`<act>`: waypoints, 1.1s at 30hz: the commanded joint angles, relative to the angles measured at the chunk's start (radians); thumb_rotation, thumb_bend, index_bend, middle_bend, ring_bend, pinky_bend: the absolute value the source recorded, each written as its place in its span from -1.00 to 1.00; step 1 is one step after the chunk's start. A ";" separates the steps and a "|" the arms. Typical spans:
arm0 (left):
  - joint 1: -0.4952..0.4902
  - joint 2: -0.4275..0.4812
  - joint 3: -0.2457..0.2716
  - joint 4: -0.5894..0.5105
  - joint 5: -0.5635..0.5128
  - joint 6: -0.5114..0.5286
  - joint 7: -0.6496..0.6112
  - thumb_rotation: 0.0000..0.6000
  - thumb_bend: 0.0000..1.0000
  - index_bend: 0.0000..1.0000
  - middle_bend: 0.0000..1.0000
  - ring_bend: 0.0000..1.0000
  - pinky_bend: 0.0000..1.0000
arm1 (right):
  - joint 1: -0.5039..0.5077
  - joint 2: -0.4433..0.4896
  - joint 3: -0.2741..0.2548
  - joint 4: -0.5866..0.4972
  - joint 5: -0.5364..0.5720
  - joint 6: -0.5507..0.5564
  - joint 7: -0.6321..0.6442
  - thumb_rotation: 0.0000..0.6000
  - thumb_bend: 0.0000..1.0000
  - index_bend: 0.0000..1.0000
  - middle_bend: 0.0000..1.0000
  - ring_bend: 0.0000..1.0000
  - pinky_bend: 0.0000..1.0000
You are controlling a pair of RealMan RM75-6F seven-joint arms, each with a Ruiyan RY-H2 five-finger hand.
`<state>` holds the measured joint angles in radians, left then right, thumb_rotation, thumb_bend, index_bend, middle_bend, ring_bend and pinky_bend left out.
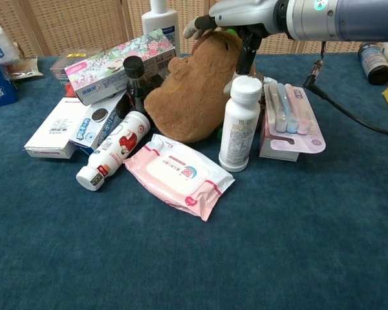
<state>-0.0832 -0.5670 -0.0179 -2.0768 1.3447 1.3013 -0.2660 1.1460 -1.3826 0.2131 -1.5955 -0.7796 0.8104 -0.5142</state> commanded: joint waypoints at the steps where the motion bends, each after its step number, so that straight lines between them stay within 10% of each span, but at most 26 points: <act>1: 0.000 0.000 0.000 0.002 -0.001 -0.001 -0.001 1.00 -1.00 -1.00 -1.00 -1.00 -1.00 | 0.004 -0.022 -0.007 0.017 -0.010 0.022 -0.010 1.00 -1.00 -1.00 -1.00 -1.00 -1.00; 4: -0.001 0.000 -0.001 0.002 0.000 -0.002 -0.002 1.00 -1.00 -1.00 -1.00 -1.00 -1.00 | -0.004 -0.048 -0.006 0.041 -0.062 0.052 0.008 1.00 -1.00 -0.97 -0.82 -0.89 -0.75; 6: -0.001 0.001 0.000 0.002 0.000 -0.003 -0.003 1.00 -1.00 -1.00 -1.00 -1.00 -1.00 | -0.009 -0.056 -0.011 0.050 -0.084 0.051 0.020 1.00 -1.00 -0.66 -0.24 -0.36 -0.13; 10: 0.000 0.003 0.000 0.000 0.004 -0.002 -0.006 1.00 -1.00 -1.00 -1.00 -1.00 -1.00 | -0.020 -0.070 -0.015 0.067 -0.124 0.058 0.043 1.00 -1.00 -0.24 0.21 0.13 0.35; 33: -0.002 0.013 0.000 0.016 0.012 -0.018 -0.067 1.00 -1.00 -1.00 -1.00 -1.00 -1.00 | -0.053 0.165 0.098 -0.246 -0.172 0.192 -0.040 1.00 -1.00 -0.09 0.36 0.26 0.43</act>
<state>-0.0843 -0.5543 -0.0178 -2.0614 1.3561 1.2841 -0.3323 1.0884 -1.2450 0.2922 -1.8074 -0.9690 0.9858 -0.5278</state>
